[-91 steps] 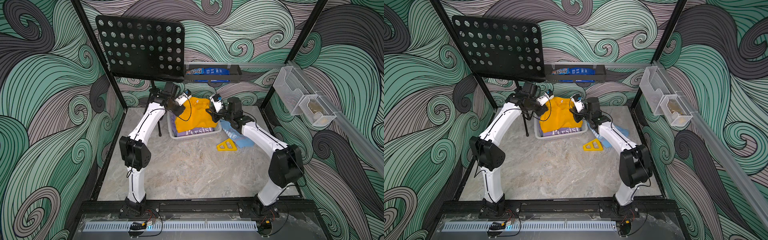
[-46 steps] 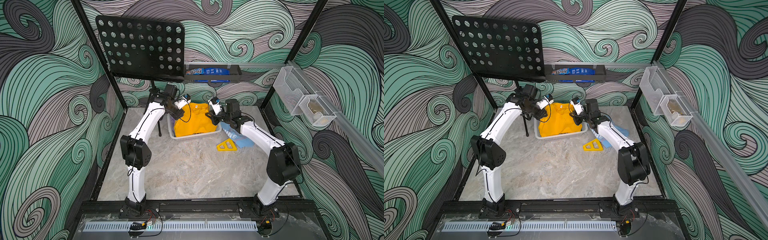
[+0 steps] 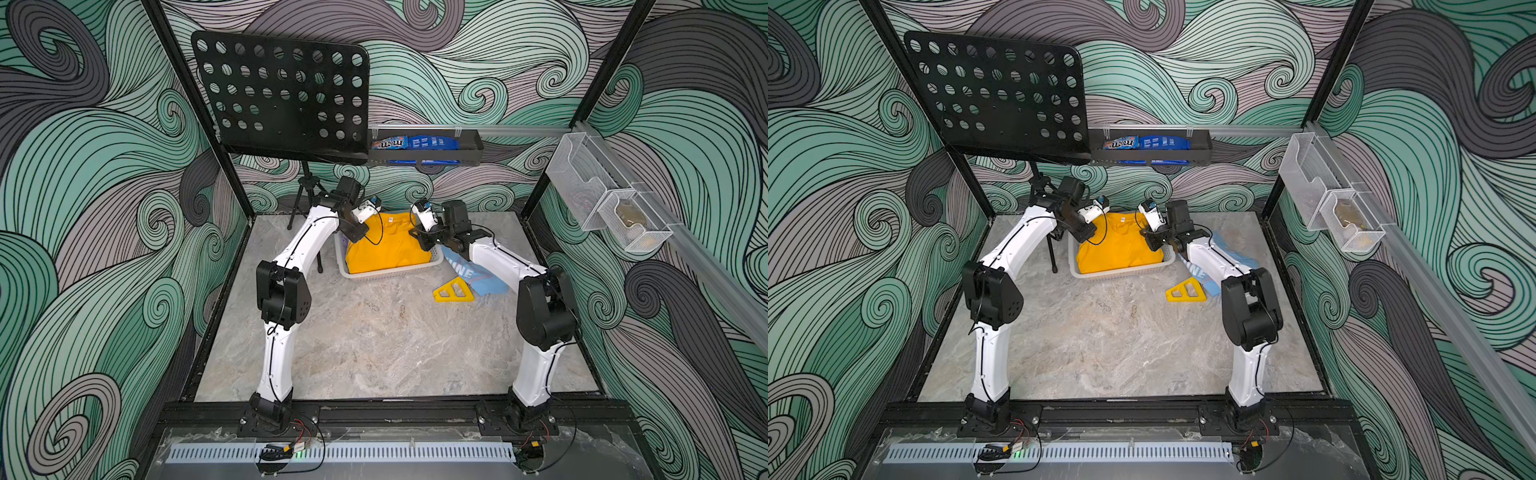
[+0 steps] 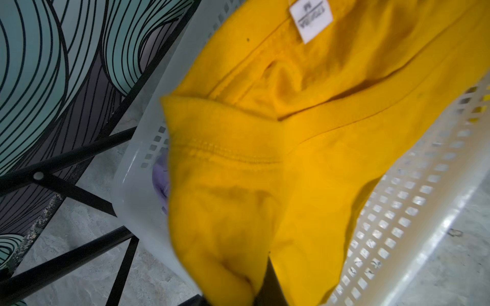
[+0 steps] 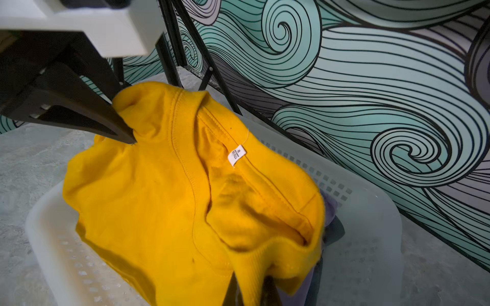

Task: Put the folded t-shirts into the basket
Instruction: Place the T-shirt in the bin.

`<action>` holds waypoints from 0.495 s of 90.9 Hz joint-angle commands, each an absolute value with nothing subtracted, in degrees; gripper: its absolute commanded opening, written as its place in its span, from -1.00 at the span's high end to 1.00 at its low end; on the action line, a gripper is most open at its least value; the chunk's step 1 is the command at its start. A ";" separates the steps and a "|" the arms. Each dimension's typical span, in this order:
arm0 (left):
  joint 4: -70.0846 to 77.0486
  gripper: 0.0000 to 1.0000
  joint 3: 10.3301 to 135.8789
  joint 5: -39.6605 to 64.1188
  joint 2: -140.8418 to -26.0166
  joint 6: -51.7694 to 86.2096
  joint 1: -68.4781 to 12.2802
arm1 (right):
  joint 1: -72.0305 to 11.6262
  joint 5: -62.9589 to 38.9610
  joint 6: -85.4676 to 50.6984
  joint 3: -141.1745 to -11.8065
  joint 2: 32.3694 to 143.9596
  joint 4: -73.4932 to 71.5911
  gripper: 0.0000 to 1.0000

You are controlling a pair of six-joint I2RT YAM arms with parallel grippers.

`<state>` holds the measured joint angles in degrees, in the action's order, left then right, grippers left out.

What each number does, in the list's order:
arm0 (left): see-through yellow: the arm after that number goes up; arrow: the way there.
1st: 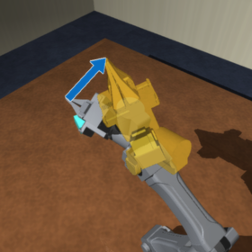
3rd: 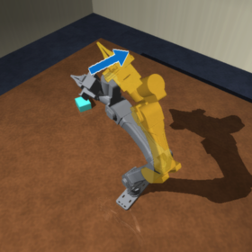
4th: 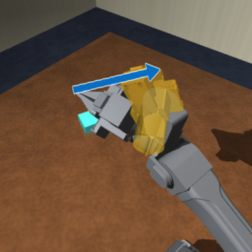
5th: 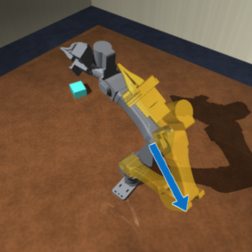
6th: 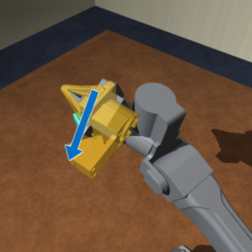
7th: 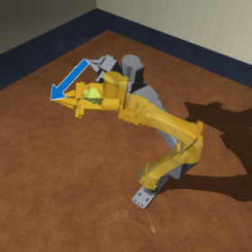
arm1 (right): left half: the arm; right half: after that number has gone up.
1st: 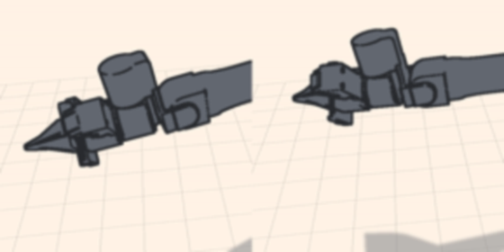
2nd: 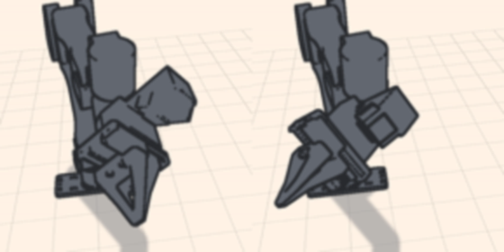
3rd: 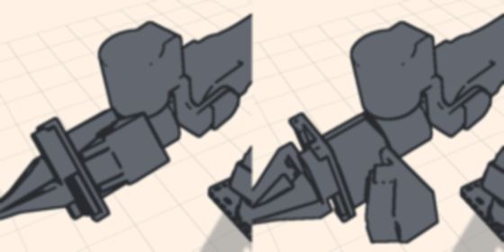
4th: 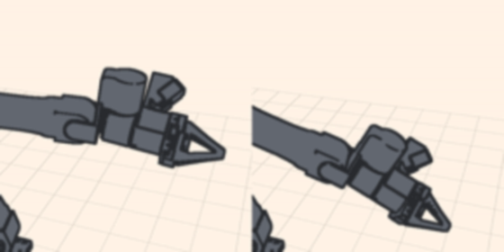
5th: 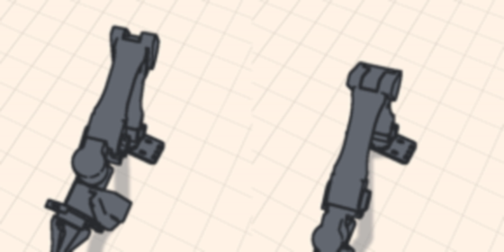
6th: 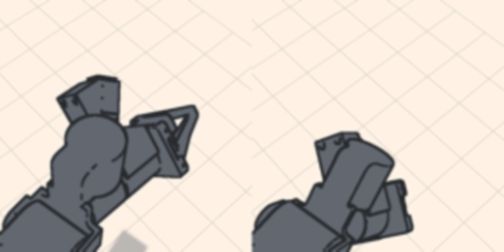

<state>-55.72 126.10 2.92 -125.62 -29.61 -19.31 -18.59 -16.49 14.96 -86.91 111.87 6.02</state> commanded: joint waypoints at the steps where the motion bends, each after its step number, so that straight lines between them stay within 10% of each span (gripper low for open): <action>1: -50.26 0.98 127.46 -0.65 -126.48 -31.18 -19.21 | -18.28 -14.00 15.81 -90.01 113.41 2.53 0.91; 45: -40.29 0.10 123.68 -7.35 -131.12 -32.67 -19.30 | -18.73 0.15 17.29 -105.08 128.86 4.48 0.14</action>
<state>-42.46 123.70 -4.27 -129.69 -32.08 -19.31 -18.68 -4.10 15.94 -99.85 126.45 2.17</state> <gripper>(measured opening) 0.414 0.392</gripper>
